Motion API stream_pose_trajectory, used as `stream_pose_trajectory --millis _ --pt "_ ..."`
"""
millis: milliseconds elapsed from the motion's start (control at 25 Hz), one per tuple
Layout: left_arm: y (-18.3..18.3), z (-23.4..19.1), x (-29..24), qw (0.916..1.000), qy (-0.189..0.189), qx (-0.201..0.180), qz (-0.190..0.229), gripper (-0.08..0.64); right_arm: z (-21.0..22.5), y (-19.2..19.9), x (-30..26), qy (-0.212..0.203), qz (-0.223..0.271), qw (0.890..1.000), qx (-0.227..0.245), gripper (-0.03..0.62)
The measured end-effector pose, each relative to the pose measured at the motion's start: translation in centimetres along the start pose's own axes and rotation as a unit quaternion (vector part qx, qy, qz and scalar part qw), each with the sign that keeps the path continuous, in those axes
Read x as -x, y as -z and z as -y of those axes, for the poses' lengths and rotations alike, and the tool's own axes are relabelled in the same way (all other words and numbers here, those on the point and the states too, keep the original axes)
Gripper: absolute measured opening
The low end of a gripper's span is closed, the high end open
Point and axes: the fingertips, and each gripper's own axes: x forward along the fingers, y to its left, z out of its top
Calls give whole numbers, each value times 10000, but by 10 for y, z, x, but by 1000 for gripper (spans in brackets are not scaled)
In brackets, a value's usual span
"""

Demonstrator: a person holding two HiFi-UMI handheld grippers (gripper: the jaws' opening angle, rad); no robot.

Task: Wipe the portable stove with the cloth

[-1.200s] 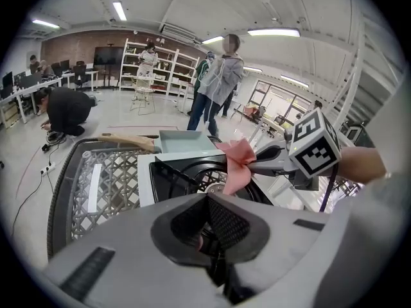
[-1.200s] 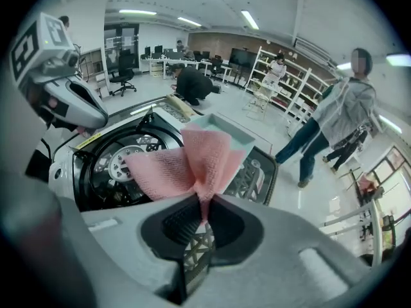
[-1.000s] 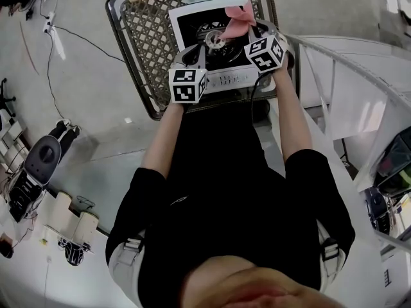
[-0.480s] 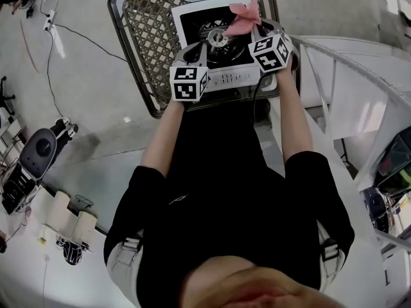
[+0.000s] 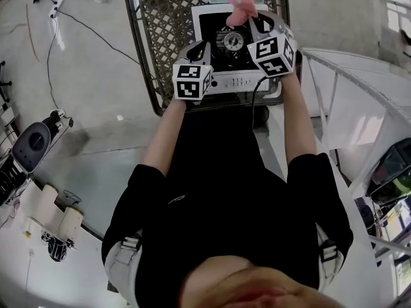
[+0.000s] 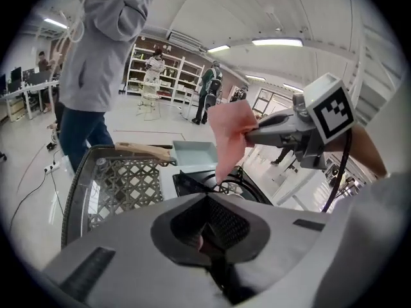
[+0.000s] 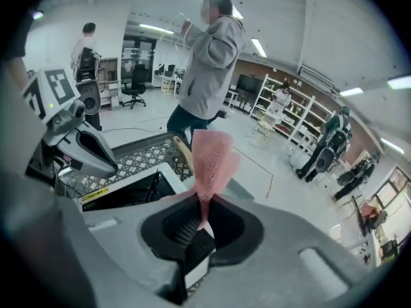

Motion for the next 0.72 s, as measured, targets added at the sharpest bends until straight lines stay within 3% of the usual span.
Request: stream_pose_trajectory --millis 200,400,560,720 --pt "-1 -29 13 9994 -218 234 107 0 -25 -53 -32 -392 329 9970 588 28" --pt "3 -59 23 9974 -480 498 203 0 -48 -89 -67 -872 571 9911 823 28" --pt "5 -69 24 9959 -561 666 253 0 -74 -73 -106 -1502 83 9826 1092 28" --pt "11 -69 23 9952 -562 758 244 0 -88 -52 -127 -1831 -381 9745 1237 28"
